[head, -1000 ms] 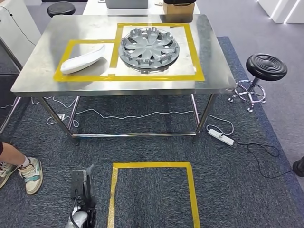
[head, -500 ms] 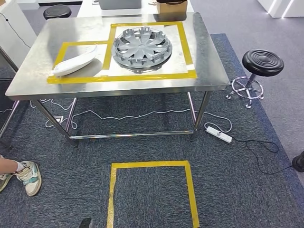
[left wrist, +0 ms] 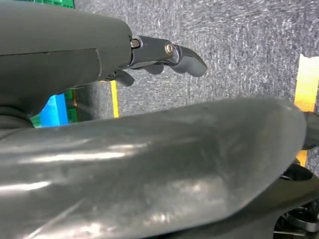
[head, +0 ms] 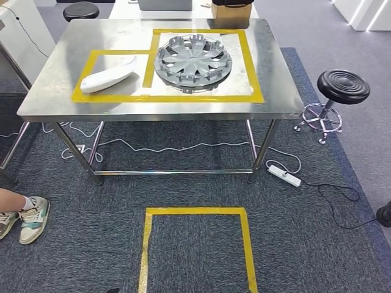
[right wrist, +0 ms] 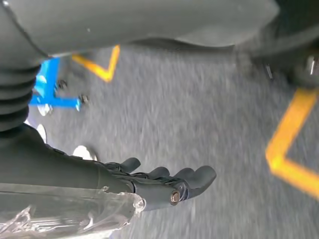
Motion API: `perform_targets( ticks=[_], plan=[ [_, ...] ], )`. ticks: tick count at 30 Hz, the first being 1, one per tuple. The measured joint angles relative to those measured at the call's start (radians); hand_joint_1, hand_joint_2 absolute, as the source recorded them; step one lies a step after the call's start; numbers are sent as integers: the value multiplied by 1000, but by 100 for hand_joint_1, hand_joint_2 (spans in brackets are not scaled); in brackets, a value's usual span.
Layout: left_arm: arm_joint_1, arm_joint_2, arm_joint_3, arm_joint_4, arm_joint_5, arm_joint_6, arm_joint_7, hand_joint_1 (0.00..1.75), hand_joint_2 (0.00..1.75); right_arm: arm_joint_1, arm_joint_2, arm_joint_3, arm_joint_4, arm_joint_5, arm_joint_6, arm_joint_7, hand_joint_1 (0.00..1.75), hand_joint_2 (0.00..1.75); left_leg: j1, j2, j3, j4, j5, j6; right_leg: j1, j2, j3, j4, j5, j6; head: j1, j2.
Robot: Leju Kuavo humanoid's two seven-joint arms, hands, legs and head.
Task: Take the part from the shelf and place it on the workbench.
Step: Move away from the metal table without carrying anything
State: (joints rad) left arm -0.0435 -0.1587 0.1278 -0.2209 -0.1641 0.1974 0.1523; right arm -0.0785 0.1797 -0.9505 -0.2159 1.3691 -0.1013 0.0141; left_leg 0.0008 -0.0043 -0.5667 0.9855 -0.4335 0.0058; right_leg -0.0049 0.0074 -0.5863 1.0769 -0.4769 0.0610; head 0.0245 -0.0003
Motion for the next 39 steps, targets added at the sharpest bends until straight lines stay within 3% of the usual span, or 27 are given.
perform_targets(
  ticks=[2, 4, 6, 7, 9, 10, 11, 12, 13, 15, 16, 17, 20, 22, 24, 26, 27, 29, 31, 33, 34, 35, 37, 39],
  plan=[
    [-1, 1, -1, 1, -8, -1, -1, 0, 0, -2, 0, -16, 0, -27, 21, 6, 0, 0, -4, -1, -2, 2, 1, -10, 0, 3, 30, -60, 14, -10, -1, 0],
    [-1, 2, -2, 2, -12, -1, -3, 0, 0, 0, 0, -26, 0, -32, 28, -6, 0, 0, -4, -1, -5, 2, 4, -20, 2, 6, 28, -62, 18, -24, -1, 0],
    [-1, 2, -2, 3, -14, 0, -8, 0, 0, 2, -1, -29, 0, -22, 19, -29, 0, 0, -2, 0, -15, 23, -15, -31, 1, 5, 27, -64, 23, -37, -3, 0],
    [-2, 2, -2, 3, -15, 1, -11, 0, 0, 1, -1, -29, 0, -16, 14, -38, 0, 0, -1, 0, -33, 63, -42, -35, 0, 4, 27, -66, 25, -42, -4, 0],
    [-1, 2, -2, 4, -17, 4, -17, 0, 0, -1, -1, -30, -1, -11, 11, -50, 0, 0, 0, 1, -95, 195, -110, -41, 0, 2, 24, -66, 26, -48, -7, 0],
    [-1, 2, -2, 4, -19, 5, -19, 0, 0, 0, -1, -30, -1, -11, 15, -52, 0, 0, 0, 1, -124, 255, -132, -42, 0, 2, 22, -66, 27, -49, -6, 0],
    [0, 2, -2, 4, -21, 5, -20, 0, 0, 2, -1, -30, -1, -10, 20, -52, 0, 0, 0, 1, -138, 285, -135, -42, 1, 1, 22, -66, 27, -49, -7, 0],
    [2, 3, -2, 5, -23, 3, -20, 0, 0, 3, -1, -31, -1, -9, 26, -53, 0, 0, 0, 1, -134, 277, -119, -42, 0, 1, 21, -66, 27, -48, -6, 0],
    [2, 3, -2, 5, -25, -2, -20, 0, 0, 5, -1, -31, -1, -7, 31, -54, 0, 0, 0, 1, -110, 233, -88, -40, 0, 1, 22, -66, 27, -48, -6, 0],
    [1, 3, -2, 6, -30, -13, -20, 0, 0, 6, -1, -31, -1, -2, 36, -56, 0, 0, 1, 1, -38, 96, -30, -38, 2, 2, 21, -63, 26, -42, -8, 0],
    [0, 3, -2, 6, -33, -18, -20, 0, 0, 6, -1, -31, -1, -1, 37, -56, 0, 0, 2, -1, -12, 46, -16, -35, 4, 3, 20, -62, 26, -38, -9, 0],
    [-2, 2, -2, 6, -35, -20, -19, 0, 0, 5, -1, -31, -1, -1, 37, -56, 0, 0, 2, -2, 2, 17, -13, -31, 7, 4, 18, -61, 26, -32, -10, 0],
    [-1, 2, -6, 7, -47, -21, -11, 0, 0, 6, -2, -31, -1, 4, 29, -45, 0, 0, 2, -4, 2, 7, -12, -13, 6, 3, 15, -62, 24, -18, -9, 0],
    [0, 2, -14, 8, -59, -20, -4, 0, 0, 6, -2, -31, -1, 7, 16, -32, 0, 87, 4, -4, 2, 4, -9, -1, 4, 2, -7, -13, -11, -9, -4, 0],
    [0, 2, -25, 10, -85, -15, 8, 0, 0, 5, -2, -31, -1, 12, -1, -13, 0, 175, 4, -5, 2, 4, -9, 5, 4, 1, -64, 115, -78, -3, 0, 0],
    [0, 4, -44, 12, -129, -10, 31, 0, 0, 6, -2, -31, -1, 19, -16, 13, 0, 175, 3, -12, 2, 4, -9, 6, 4, 1, -110, 217, -112, -2, 0, 0],
    [0, 4, -56, 13, -150, -11, 43, 0, 0, 6, -2, -31, -1, 22, -21, 25, 0, 175, 3, -19, 2, 5, -9, 6, 4, 1, -108, 216, -100, -2, 0, 0],
    [0, 5, -82, 14, -183, -15, 56, 0, 0, 6, -3, -31, -1, 23, -25, 39, 0, 175, 4, -36, 4, 5, -8, 4, 2, 11, -52, 106, -37, -5, 0, 0],
    [-2, 5, -104, 14, -203, -14, 62, 0, 0, 5, -4, -31, -1, 21, -26, 45, 0, 175, 1, -55, 2, 7, -7, -3, -3, 41, 13, -21, 6, -7, 0, 0],
    [-4, 6, -120, 15, -212, -12, 63, 0, 0, 4, -5, -31, -1, 19, -27, 47, 0, 175, 1, -70, -3, 7, -2, -14, -3, 55, 33, -61, 9, -12, -1, 0],
    [-3, 6, -126, 15, -215, -11, 65, 0, 0, 3, -5, -31, -1, 19, -27, 48, 0, 175, 3, -78, -6, 5, 0, -20, -2, 47, 33, -62, 12, -18, -1, 0],
    [-2, 7, -131, 16, -219, -10, 67, 0, 0, 3, -5, -31, -1, 18, -27, 49, 0, 175, 4, -78, -7, 5, 0, -26, -2, 38, 34, -63, 14, -24, -1, 0],
    [-3, 8, -144, 17, -233, -6, 77, 0, 0, 2, -5, -31, -1, 18, -26, 51, 0, 175, 3, -55, -26, 41, -27, -36, -4, 19, 35, -69, 19, -37, -7, 0],
    [-6, 8, -158, 17, -253, 0, 92, 0, 0, 2, -6, -31, -1, 18, -24, 56, 0, 175, 2, -22, -82, 156, -91, -43, -4, -2, 35, -71, 20, -45, -13, 0]
  ],
)
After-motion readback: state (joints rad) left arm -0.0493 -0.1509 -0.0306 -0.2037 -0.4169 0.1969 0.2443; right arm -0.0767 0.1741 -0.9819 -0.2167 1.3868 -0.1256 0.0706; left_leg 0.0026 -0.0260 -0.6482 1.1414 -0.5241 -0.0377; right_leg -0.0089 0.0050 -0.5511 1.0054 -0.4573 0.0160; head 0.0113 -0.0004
